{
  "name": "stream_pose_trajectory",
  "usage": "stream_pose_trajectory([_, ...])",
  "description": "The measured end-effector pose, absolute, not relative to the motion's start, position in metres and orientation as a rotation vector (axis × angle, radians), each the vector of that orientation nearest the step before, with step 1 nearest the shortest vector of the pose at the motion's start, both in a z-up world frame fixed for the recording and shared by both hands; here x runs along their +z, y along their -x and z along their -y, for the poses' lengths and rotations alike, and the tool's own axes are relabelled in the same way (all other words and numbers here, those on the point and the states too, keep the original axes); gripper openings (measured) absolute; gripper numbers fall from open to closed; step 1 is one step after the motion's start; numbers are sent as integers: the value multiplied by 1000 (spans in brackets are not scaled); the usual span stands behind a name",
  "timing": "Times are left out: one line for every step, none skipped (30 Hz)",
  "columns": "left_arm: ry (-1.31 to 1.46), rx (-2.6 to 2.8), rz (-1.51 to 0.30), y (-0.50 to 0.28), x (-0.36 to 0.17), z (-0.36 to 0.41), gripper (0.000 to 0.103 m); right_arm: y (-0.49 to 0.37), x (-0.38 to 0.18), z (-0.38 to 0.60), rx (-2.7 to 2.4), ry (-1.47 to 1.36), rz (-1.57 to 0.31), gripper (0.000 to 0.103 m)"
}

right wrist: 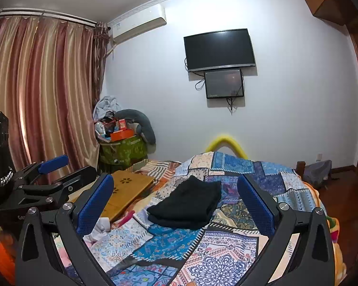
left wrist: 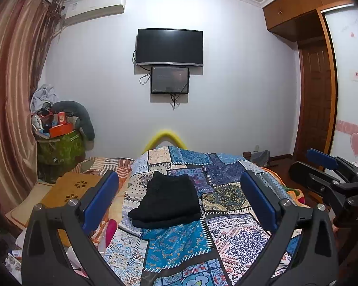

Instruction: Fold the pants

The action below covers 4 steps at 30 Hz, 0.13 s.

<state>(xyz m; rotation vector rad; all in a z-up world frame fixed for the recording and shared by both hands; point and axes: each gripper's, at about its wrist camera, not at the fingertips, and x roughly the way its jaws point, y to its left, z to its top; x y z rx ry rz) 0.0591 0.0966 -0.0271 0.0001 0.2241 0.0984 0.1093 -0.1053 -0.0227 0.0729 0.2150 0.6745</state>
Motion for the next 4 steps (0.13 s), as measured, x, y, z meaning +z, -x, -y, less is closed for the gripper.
stream_pose_trajectory([-2,97,-225,-59,-28,-96,103,-109,-23,106,674,-74,-217,103])
stream_pose_trajectory([-5,93,-228,-60,-28,-95,103,-110,-23,106,674,-76,-218,103])
stream_pose_trajectory([-7,92,-229,-61,-28,-95,103,-110,-23,106,674,-77,-219,103])
stream_pose_trajectory([-9,91,-232,-61,-29,-94,103,-111,-23,106,675,-78,-220,103])
